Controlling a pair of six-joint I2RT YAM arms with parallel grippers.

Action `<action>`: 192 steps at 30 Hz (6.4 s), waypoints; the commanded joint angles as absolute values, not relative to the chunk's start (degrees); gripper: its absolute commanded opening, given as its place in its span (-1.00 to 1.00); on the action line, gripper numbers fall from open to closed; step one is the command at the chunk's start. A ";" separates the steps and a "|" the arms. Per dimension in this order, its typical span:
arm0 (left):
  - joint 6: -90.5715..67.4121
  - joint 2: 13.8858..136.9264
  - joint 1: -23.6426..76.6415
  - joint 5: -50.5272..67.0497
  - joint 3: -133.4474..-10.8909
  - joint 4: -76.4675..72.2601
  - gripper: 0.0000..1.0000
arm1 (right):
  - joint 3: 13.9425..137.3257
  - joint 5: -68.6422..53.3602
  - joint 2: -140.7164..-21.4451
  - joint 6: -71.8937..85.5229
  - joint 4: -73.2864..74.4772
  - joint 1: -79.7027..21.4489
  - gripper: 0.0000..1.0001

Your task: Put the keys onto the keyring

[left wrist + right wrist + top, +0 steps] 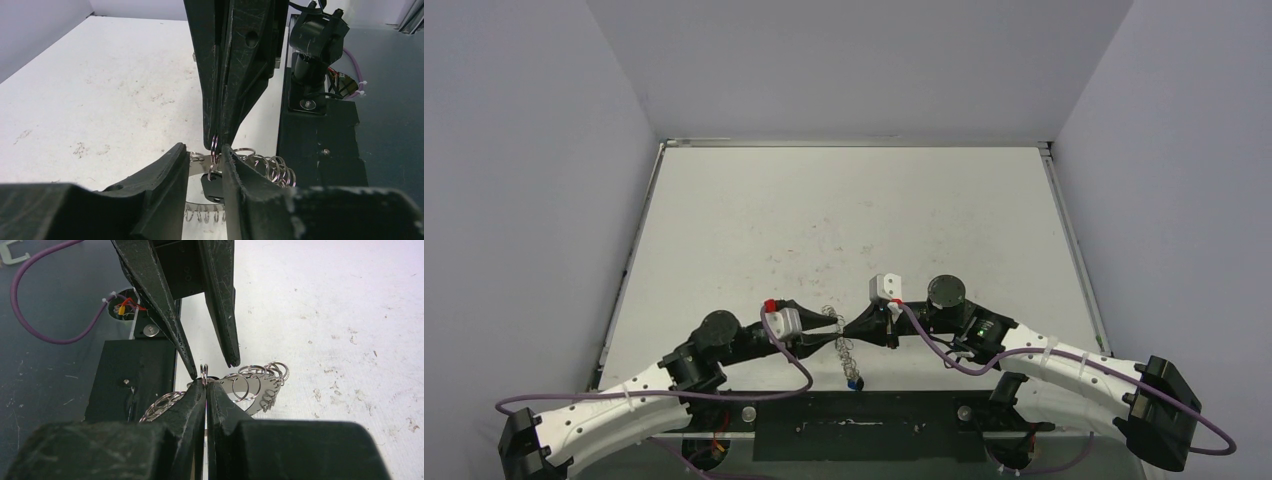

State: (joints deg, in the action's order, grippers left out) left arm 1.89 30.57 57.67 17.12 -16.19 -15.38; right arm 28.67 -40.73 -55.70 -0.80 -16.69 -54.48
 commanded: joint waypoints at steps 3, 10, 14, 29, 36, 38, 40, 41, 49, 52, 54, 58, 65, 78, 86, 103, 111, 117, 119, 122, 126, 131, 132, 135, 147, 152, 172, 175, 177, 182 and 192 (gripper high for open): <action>0.41 33.09 58.01 17.03 -16.17 -20.22 -0.60 | 29.49 -41.22 -54.33 -0.72 -22.09 -54.83 -1.00; 1.94 34.27 58.01 16.34 -17.07 -17.17 -0.56 | 29.36 -40.73 -53.53 -0.88 -21.47 -54.87 -1.00; 2.86 33.36 58.01 15.78 -17.31 -15.76 -0.75 | 29.44 -40.78 -53.76 -0.88 -21.48 -54.79 -1.00; 5.09 33.76 58.01 13.00 -25.40 -0.30 -1.00 | 31.00 -39.63 -53.46 -2.72 -17.42 -54.83 -0.28; 9.97 36.75 58.01 15.14 -34.03 12.90 -1.00 | 32.50 -38.58 -52.11 -4.99 -14.28 -54.76 0.05; 11.50 38.17 58.02 15.89 -36.78 16.54 -1.00 | 33.35 -38.90 -52.82 -5.98 -13.20 -54.85 0.04; 13.26 39.79 58.01 16.73 -39.49 20.05 -1.00 | 34.16 -39.76 -53.87 -6.79 -12.31 -54.91 0.01; 13.78 40.56 58.01 17.16 -40.76 21.85 -1.00 | 34.52 -40.20 -54.46 -6.99 -12.23 -54.92 -0.02; 16.82 46.66 58.01 20.34 -47.13 27.51 -1.00 | 36.15 -43.47 -59.35 -6.86 -13.86 -55.11 -0.31; 17.01 47.80 58.01 21.06 -47.67 27.48 -1.00 | 36.37 -43.85 -60.40 -6.90 -14.05 -55.32 -0.40; 17.03 48.02 58.01 21.32 -47.68 27.11 -1.00 | 36.24 -43.90 -60.84 -7.06 -14.06 -55.44 -0.44; 17.18 47.91 58.01 21.66 -47.63 26.48 -1.00 | 35.88 -43.59 -61.41 -7.35 -14.18 -55.46 -0.48; 16.83 48.00 58.01 22.65 -47.46 25.28 -1.00 | 35.88 -43.92 -62.62 -7.08 -15.32 -55.63 -0.59; 15.48 46.80 58.02 20.43 -46.38 24.17 -0.98 | 34.54 -42.73 -60.99 -6.40 -17.36 -55.84 -1.00; 14.93 36.42 58.01 14.30 -39.21 18.73 -0.34 | 31.72 -40.74 -57.24 -4.37 -20.15 -55.74 -1.00; 4.25 20.90 58.01 15.67 -16.05 -11.78 -0.19 | 31.30 -41.83 -55.91 -1.08 -24.47 -55.89 -1.00; 6.42 25.05 58.03 16.17 -17.09 -9.38 -0.53 | 31.22 -41.62 -55.36 -0.49 -25.00 -55.88 -1.00; 6.48 27.44 58.01 17.31 -16.91 -8.11 -0.88 | 31.29 -41.31 -54.42 -0.03 -25.93 -55.87 -1.00; 6.41 27.79 58.02 17.25 -16.56 -8.61 -0.95 | 31.37 -41.31 -54.32 0.00 -26.29 -55.90 -1.00; 6.62 28.27 58.01 16.93 -16.27 -8.65 -1.00 | 31.34 -41.40 -54.32 0.66 -27.12 -55.88 -1.00; 7.14 28.80 58.01 16.55 -16.17 -8.14 -1.00 | 31.15 -41.31 -54.32 1.69 -27.80 -55.88 -1.00; 8.81 30.46 58.01 16.52 -17.54 -4.78 -1.00 | 31.01 -41.31 -54.42 2.36 -29.04 -55.90 -1.00; 9.13 30.90 58.05 16.64 -18.18 -3.70 -1.00 | 30.96 -41.31 -54.47 2.37 -29.05 -55.90 -1.00; 9.70 31.46 58.01 16.89 -20.03 -1.50 -0.77 | 30.80 -41.40 -54.58 2.29 -29.00 -55.85 -1.00; 10.44 22.87 58.08 17.01 -21.60 -6.70 -0.22 | 29.98 -41.48 -54.32 2.35 -28.06 -55.94 -1.00; 10.68 24.11 58.03 17.86 -22.59 -6.77 -0.22 | 30.17 -41.64 -54.14 2.63 -28.00 -55.95 -1.00; 12.73 30.67 58.04 19.91 -28.10 -0.28 -1.00 | 30.72 -40.87 -54.12 1.29 -25.43 -55.99 -1.00; 13.38 31.30 58.01 18.37 -30.30 4.24 -1.00 | 31.57 -40.09 -53.99 0.45 -22.79 -55.99 -0.65; 14.04 32.50 58.01 17.76 -32.45 7.59 -1.00 | 31.93 -39.28 -53.58 -1.21 -21.01 -56.00 -0.43; 16.79 37.07 58.01 17.32 -39.75 18.45 -1.00 | 32.62 -37.11 -51.86 -3.65 -17.08 -55.99 -0.06; 19.54 47.89 58.09 16.40 -52.48 33.49 -1.00 | 34.50 -38.26 -55.17 -4.37 -15.98 -56.19 -0.27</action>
